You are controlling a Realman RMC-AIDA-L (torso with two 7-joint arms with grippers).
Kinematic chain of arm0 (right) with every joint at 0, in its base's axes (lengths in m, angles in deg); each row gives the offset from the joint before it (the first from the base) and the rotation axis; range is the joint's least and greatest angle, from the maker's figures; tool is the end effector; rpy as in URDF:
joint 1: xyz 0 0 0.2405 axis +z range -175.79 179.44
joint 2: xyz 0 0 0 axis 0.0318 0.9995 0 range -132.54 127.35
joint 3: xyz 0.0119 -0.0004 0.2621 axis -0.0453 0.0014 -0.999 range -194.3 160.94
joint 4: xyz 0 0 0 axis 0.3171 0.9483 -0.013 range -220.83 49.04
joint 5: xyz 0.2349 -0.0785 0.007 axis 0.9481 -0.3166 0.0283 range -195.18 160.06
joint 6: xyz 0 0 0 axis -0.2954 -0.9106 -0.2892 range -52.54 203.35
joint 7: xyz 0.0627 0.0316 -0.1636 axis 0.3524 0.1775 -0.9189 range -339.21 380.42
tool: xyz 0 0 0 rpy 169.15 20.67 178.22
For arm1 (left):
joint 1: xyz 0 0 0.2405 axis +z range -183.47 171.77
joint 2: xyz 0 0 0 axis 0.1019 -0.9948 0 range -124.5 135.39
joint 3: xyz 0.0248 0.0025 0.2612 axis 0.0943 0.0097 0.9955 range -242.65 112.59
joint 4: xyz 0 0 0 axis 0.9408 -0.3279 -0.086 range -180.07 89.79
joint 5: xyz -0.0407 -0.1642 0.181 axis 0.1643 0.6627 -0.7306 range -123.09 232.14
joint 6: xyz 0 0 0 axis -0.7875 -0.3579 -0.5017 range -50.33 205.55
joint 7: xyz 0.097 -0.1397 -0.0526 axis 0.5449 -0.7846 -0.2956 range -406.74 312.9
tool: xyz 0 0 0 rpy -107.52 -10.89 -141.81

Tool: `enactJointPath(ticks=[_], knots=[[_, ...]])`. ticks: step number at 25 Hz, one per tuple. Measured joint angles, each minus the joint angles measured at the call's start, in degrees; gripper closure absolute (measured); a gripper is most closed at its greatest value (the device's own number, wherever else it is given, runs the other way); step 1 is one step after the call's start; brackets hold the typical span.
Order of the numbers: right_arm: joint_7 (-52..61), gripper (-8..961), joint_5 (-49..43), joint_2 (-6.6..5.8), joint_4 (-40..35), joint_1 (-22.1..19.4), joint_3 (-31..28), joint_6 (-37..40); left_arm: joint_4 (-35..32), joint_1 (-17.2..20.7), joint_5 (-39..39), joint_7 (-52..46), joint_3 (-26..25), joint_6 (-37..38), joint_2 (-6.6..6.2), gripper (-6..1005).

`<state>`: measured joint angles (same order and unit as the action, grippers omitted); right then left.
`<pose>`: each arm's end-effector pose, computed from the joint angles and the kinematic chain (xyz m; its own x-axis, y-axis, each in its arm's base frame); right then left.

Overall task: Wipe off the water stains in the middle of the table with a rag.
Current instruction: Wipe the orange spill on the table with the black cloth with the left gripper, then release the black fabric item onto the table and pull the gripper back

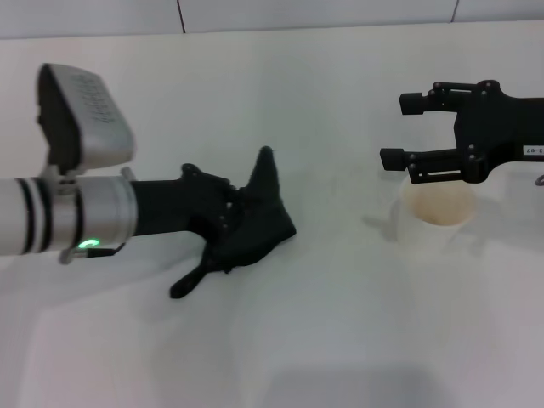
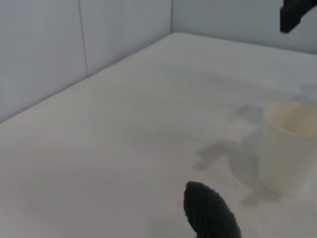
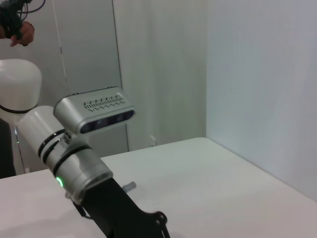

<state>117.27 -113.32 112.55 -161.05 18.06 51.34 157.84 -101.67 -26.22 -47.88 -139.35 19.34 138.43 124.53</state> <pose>0.1910 0.3729 0.0321 0.8856 -0.1274 -0.4467 -0.2751 -0.9187 -0.2834 -0.2362 0.3802 -0.1000 0.9204 0.2852 0.2676 0.3572 -0.8914 -0.2787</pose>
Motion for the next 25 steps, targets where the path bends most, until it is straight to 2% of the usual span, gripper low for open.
enactJointPath(ticks=[6,9,15,22,25], knots=[[0.7,130,0.05,0.0,0.34,0.1,0.26,-0.49,-0.14,0.18,-5.02,-0.74,-10.13,9.19,0.0,904],[0.72,130,0.4,0.0,0.85,0.19,0.42,-1.43,-0.17,-0.33,-7.86,-0.8,-13.2,11.86,-0.05,903],[0.73,130,1.52,-0.01,1.73,0.5,1.15,-3.51,0.02,-1.98,-12.69,-0.55,-14.62,13.22,-0.47,870],[0.88,130,2.24,0.05,1.88,0.72,2.55,-5.18,0.18,-4.21,-14.18,-0.31,-17.35,12.29,-0.21,811],[1.29,130,2.26,0.07,1.72,0.73,2.51,-5.23,-0.17,-4.76,-14.24,-0.66,-17.4,12.82,-0.23,683]])
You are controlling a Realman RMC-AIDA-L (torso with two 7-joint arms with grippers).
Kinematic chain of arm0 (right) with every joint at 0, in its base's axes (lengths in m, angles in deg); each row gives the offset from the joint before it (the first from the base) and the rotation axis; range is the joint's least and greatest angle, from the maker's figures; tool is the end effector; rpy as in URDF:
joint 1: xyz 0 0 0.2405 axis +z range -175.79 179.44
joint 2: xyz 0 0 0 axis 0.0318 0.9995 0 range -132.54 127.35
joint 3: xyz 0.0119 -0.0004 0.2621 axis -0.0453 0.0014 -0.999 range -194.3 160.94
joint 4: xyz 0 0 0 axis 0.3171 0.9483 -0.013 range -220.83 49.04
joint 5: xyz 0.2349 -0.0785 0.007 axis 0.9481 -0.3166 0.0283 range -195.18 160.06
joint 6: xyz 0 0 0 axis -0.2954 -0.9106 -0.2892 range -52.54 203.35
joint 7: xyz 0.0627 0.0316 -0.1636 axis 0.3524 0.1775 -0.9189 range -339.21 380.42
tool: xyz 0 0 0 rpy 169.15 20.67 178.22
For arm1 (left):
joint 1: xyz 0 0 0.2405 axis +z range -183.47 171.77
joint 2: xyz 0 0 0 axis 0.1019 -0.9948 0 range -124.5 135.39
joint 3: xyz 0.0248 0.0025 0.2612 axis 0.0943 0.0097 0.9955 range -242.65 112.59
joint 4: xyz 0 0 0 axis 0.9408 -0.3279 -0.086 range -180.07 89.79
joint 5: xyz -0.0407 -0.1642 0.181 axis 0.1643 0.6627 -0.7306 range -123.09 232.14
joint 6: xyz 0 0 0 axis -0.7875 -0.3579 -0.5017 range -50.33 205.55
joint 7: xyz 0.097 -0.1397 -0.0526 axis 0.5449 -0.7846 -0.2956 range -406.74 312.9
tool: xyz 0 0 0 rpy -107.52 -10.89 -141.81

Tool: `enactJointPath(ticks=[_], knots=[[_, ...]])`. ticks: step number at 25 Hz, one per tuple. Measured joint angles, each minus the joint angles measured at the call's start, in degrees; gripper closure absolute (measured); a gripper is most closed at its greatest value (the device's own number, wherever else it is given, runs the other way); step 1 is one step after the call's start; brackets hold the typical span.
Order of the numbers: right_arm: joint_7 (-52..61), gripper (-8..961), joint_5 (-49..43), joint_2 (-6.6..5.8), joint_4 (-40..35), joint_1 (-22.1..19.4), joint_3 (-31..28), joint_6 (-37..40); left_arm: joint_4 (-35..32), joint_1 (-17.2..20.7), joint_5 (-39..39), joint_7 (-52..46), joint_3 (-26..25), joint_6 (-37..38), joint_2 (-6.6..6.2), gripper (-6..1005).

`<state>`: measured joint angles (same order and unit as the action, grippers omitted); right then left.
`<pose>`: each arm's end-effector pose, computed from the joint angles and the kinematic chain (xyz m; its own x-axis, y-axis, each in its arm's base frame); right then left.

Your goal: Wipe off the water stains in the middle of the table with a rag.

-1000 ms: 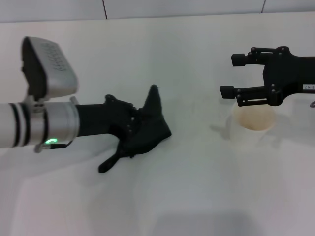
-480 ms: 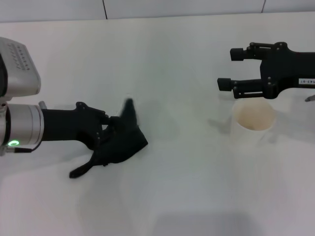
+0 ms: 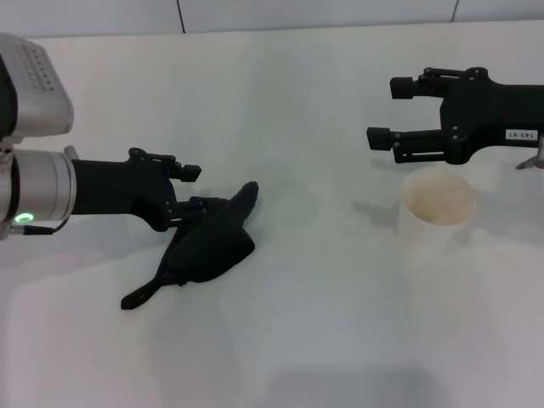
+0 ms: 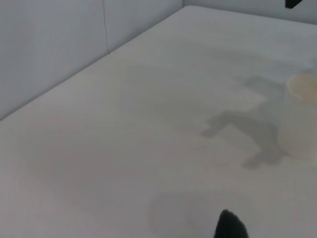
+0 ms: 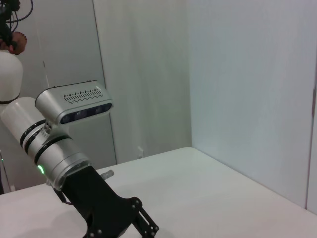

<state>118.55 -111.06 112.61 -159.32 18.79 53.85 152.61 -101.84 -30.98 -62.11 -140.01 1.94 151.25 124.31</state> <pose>0.1854 0.3853 0.0239 0.8600 -0.1539 -0.4865 -0.3272 -0.8980 -0.2943 -0.2562 0.3964 -0.0482 0.9383 0.2932 0.1834 0.3365 -0.8964 -0.2885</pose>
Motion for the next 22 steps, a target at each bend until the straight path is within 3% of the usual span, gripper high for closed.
enactJointPath(ticks=[8,13,18,22], knots=[[0.15,130,-0.48,-0.13,0.33,-0.39,-0.69,-0.04,-7.08,2.72,1.51,-0.17,-1.28,7.82,0.07,381],[0.15,130,-0.7,-0.29,1.09,-0.79,-1.89,0.54,-10.07,4.79,7.74,1.67,-8.18,17.52,-0.1,154],[0.13,130,-1.28,-0.68,1.24,-1.15,-2.58,1.7,-9.76,4.99,9.94,3.67,-16.17,26.55,-0.48,120],[0.21,130,-2.75,-0.7,1.24,-1.12,-5.42,5.14,-9.01,4.93,9.83,3.88,-17.16,29.72,-1.58,120]])
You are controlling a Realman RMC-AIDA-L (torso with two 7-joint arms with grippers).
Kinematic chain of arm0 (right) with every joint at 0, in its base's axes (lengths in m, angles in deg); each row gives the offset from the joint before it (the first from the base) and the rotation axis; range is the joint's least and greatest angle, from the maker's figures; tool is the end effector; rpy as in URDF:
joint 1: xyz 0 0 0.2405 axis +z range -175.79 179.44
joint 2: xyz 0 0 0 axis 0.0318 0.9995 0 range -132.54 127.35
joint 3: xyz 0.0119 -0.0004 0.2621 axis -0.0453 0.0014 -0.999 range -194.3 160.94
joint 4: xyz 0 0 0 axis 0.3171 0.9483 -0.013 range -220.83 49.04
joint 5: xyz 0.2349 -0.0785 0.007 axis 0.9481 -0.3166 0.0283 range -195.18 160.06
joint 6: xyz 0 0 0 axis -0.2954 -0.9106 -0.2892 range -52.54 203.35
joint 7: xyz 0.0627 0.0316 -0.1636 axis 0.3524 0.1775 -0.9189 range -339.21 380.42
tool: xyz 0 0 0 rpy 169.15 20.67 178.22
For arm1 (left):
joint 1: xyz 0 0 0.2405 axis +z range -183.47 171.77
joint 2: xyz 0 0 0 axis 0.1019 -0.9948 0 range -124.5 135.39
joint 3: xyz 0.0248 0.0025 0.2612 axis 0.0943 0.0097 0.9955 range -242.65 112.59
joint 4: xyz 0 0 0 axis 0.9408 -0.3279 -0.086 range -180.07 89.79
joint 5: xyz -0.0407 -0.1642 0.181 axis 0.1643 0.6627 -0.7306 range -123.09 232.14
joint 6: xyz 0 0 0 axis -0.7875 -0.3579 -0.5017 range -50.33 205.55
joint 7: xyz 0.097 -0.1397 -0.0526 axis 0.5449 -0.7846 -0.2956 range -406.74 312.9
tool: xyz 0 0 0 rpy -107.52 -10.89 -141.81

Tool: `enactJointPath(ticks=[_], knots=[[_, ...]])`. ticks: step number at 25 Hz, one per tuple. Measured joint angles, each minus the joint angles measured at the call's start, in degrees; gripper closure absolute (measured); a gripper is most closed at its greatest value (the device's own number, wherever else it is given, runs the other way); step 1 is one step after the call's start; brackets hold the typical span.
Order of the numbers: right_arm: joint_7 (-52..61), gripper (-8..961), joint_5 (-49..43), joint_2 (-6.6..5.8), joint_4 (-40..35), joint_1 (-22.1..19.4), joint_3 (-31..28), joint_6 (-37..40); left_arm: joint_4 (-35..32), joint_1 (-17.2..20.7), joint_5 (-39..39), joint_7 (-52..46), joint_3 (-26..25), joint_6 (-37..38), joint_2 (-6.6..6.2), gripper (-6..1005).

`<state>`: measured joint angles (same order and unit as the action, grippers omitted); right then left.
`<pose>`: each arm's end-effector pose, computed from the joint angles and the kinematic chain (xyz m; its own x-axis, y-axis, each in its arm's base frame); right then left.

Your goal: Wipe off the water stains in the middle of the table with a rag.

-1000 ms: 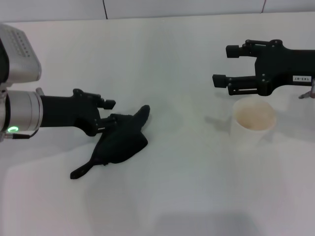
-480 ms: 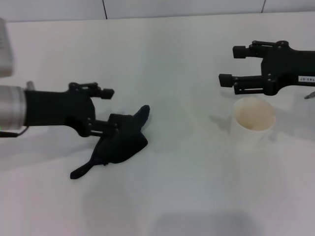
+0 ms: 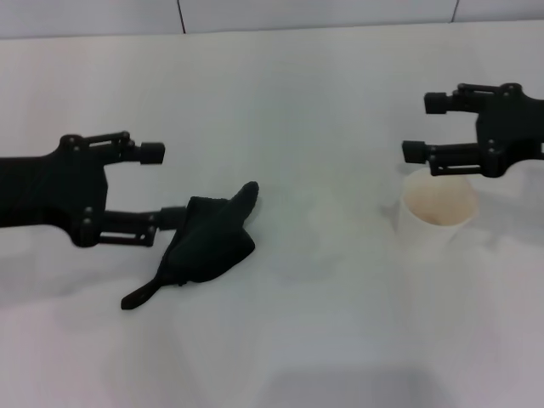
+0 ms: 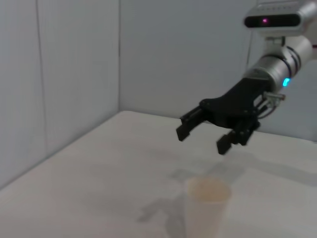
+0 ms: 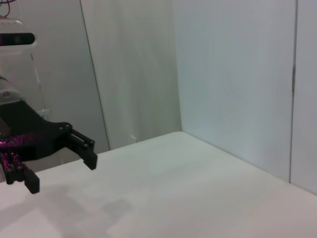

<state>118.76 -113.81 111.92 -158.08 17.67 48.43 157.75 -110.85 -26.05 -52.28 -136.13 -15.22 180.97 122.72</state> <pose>0.2145 0.3758 0.0416 0.8612 -0.2052 -0.4650 -0.3668 -0.8842 -0.2893 -0.2387 0.3383 0.0440 0.8855 0.1817 0.4276 0.2623 -0.9552 -0.1372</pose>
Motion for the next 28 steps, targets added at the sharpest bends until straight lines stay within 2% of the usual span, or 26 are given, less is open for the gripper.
enactJointPath(ticks=[3,7,16,28], knots=[[0.22,130,-0.93,0.14,-0.3,0.11,-1.57,2.26,0.97,-0.04,0.11,0.01,-0.01,1.61,-0.86,120],[1.44,130,-2.14,-0.64,-0.99,0.39,-1.91,4.01,1.71,-0.21,0.29,0.11,-0.02,2.32,-1.19,120],[3.7,130,-7.16,-1.33,-3.01,1.01,-1.97,4.85,2.88,-0.87,-0.6,0.17,0.38,2.41,-1.01,120],[3.79,130,-7.72,-1.81,-3.05,1.12,-3.15,6.75,2.8,-0.99,-0.58,-0.21,0.33,2.48,-0.68,120]])
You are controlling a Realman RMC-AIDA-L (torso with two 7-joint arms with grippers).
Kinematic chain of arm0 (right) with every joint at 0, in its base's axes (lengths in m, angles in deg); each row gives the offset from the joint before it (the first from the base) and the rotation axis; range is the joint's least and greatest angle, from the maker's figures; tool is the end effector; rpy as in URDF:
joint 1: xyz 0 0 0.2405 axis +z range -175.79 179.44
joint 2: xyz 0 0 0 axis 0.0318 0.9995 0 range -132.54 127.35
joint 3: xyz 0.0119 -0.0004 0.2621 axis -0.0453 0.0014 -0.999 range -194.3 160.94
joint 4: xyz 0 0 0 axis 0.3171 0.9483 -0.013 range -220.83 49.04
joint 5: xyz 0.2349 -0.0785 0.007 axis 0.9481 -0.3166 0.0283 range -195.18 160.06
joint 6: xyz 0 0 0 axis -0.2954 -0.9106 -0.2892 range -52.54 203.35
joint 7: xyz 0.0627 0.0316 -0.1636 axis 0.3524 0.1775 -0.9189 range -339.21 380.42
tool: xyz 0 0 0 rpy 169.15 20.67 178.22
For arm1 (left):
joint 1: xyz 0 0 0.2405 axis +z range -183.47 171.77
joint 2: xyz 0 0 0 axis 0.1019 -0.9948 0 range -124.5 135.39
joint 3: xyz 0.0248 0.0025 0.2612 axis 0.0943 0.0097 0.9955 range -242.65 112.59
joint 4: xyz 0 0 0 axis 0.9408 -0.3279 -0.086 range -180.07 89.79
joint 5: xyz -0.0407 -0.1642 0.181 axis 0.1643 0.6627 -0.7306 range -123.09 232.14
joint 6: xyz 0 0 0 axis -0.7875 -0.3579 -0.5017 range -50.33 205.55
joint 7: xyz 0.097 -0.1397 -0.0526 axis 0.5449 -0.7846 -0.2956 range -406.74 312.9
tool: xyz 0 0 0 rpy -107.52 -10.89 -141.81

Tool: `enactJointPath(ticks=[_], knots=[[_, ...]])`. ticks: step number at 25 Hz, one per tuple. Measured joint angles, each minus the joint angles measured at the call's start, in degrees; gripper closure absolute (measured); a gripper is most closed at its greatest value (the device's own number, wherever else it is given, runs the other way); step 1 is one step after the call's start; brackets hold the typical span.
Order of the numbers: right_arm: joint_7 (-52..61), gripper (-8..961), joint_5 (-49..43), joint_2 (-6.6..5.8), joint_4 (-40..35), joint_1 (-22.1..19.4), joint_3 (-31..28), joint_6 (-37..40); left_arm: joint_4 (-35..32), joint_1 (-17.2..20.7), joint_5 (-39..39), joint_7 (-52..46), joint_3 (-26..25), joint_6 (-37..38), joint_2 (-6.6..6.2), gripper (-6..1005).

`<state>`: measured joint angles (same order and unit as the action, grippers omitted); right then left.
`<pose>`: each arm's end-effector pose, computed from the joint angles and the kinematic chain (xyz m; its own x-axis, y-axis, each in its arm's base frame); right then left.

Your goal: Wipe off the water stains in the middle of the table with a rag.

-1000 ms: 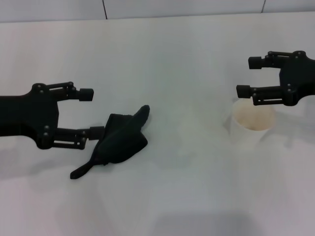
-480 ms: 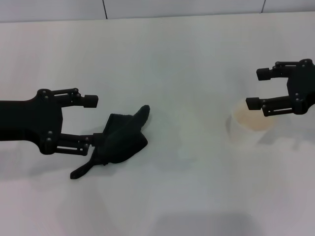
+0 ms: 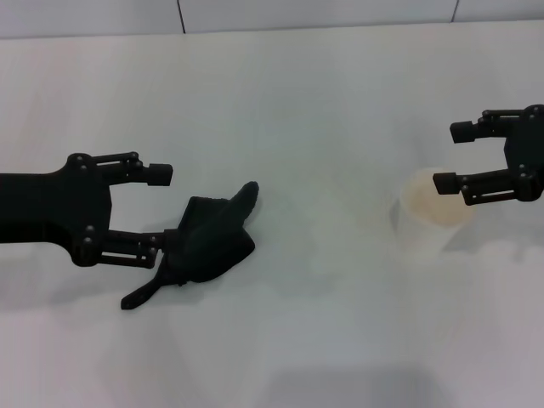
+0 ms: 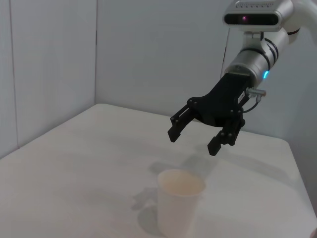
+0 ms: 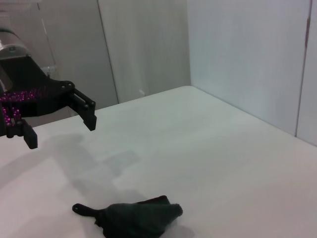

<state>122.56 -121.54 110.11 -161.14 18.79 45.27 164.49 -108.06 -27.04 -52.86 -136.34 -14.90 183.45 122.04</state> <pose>0.2251 0.3671 0.0583 0.9092 -0.2453 -0.3363 -0.3431 -0.8991 -0.2720 -0.2406 0.3324 0.0382 0.8804 0.2130 0.4237 0.2648 -0.9620 -0.0666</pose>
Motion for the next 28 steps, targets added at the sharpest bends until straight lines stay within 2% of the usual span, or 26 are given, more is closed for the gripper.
enactJointPath(ticks=[15,28], knots=[[0.01,130,0.0,0.11,0.0,0.02,-0.26,0.49,-0.35,0.01,-0.02,-0.04,0.05,0.16,0.73,120],[0.01,130,0.0,0.44,-0.08,0.15,-0.26,0.47,-0.4,-0.05,-0.15,-0.06,0.14,0.16,0.73,120]])
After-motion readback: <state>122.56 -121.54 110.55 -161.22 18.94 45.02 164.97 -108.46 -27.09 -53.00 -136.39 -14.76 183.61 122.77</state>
